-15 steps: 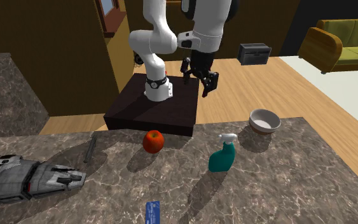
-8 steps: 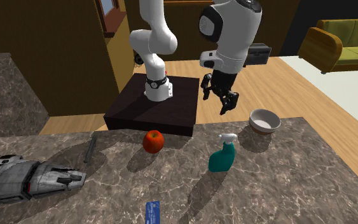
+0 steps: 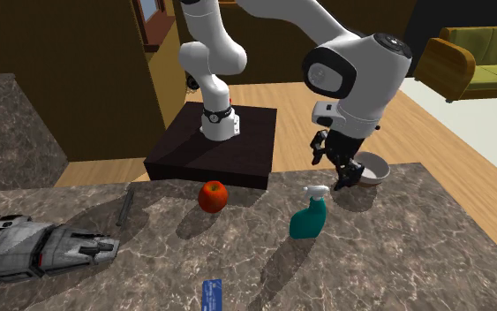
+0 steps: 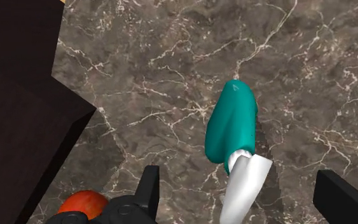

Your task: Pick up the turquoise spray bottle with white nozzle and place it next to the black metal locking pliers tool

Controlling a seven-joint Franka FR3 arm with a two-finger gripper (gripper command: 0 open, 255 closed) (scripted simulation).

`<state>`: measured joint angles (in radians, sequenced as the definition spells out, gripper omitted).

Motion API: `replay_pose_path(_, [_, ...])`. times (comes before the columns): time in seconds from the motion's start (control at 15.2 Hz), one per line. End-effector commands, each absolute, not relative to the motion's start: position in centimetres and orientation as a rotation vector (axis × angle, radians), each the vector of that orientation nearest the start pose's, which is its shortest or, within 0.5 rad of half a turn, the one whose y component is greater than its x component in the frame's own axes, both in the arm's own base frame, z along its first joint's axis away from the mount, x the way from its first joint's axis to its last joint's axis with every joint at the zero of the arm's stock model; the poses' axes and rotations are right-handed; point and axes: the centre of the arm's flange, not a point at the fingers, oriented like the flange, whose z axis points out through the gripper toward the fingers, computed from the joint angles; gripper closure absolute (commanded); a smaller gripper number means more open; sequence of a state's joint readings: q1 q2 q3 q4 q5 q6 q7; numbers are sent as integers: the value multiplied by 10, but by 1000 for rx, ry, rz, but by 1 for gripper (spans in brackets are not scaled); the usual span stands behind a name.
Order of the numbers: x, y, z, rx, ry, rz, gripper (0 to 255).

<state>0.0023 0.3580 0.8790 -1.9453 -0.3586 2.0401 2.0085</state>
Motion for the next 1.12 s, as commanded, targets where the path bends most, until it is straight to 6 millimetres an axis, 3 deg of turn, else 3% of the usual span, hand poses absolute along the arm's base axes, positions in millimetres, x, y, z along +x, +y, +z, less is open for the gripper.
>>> replay_pose_path(0.0, [422, 443, 332, -2857, 1566, -36, 0])
replay_pose_path(0.53, [420, 438, 293, -2857, 1566, -36, 0])
replay_pose_path(1.06, [420, 438, 293, -2858, 1566, -36, 0])
